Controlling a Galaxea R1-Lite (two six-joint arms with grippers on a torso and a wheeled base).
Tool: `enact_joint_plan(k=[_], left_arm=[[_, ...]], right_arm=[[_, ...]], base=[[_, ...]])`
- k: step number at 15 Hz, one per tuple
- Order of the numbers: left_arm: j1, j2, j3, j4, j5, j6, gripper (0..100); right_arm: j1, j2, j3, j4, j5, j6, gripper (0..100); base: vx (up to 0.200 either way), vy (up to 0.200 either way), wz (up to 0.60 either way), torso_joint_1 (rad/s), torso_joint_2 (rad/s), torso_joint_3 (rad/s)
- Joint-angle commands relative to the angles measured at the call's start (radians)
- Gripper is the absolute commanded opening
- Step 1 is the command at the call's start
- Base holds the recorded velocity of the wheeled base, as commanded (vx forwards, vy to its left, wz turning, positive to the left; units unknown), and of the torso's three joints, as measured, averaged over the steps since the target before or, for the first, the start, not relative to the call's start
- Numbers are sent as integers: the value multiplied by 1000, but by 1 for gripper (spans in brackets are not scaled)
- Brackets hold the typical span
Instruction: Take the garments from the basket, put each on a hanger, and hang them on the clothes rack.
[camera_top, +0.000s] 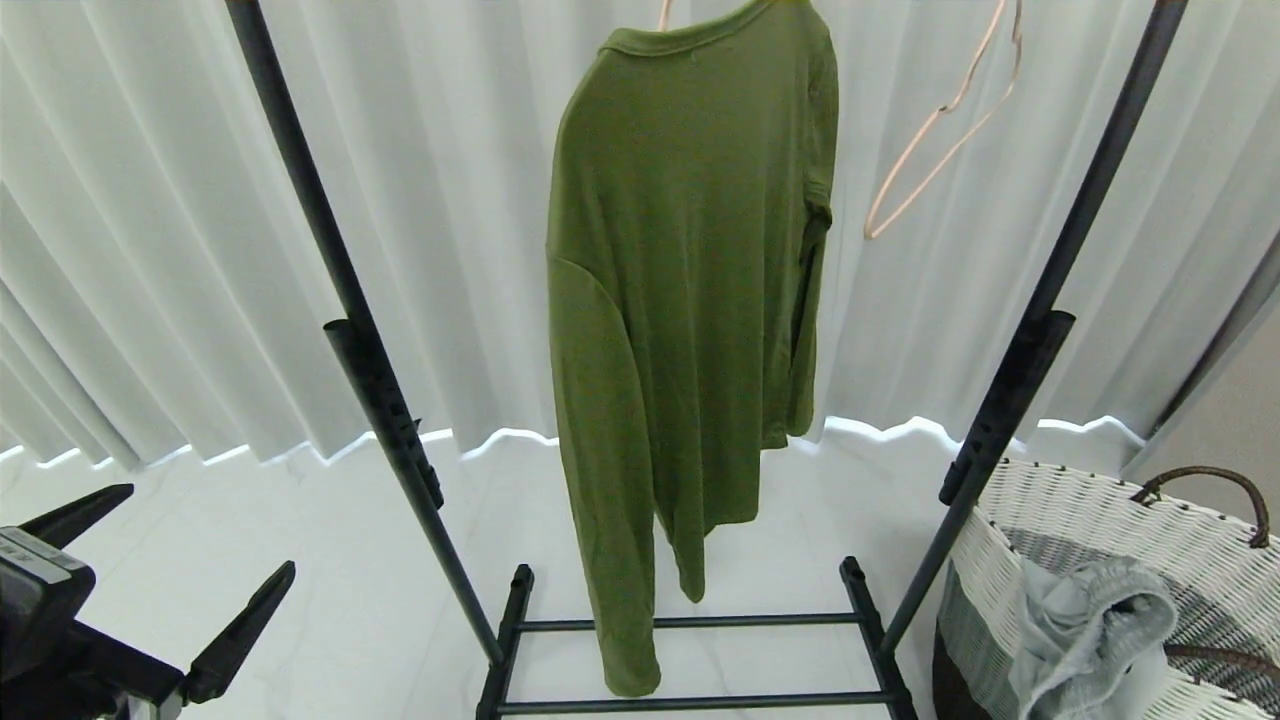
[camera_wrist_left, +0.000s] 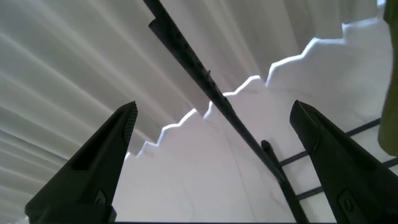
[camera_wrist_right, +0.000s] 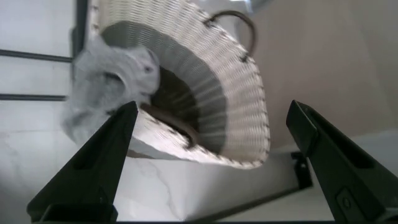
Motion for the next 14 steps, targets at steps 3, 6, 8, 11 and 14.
enact_joint_plan(k=[3,6,8,11,14], left_arm=[[-53,12,4,0,0,-5,100],[-53,25,1,-2,6,-3,100],[-53,32,0,0,6,-3,100],[-53,33,-2,-2,9,-5,100],[-53,33,3,0,12,-5,100]], right_arm=[[-18,136,-5,5,75,-67,100],[-20,264,-13,4,147,-174,100],[-23,337,1,4,187,-254,100],[-27,419,16,-7,193,-366,100],[-53,496,33,-76,190,-384,100]], base=[[67,0,0,-1,1,1],[0,0,0,0,0,0],[0,0,0,0,0,0],[0,0,0,0,0,0],[0,0,0,0,0,0]])
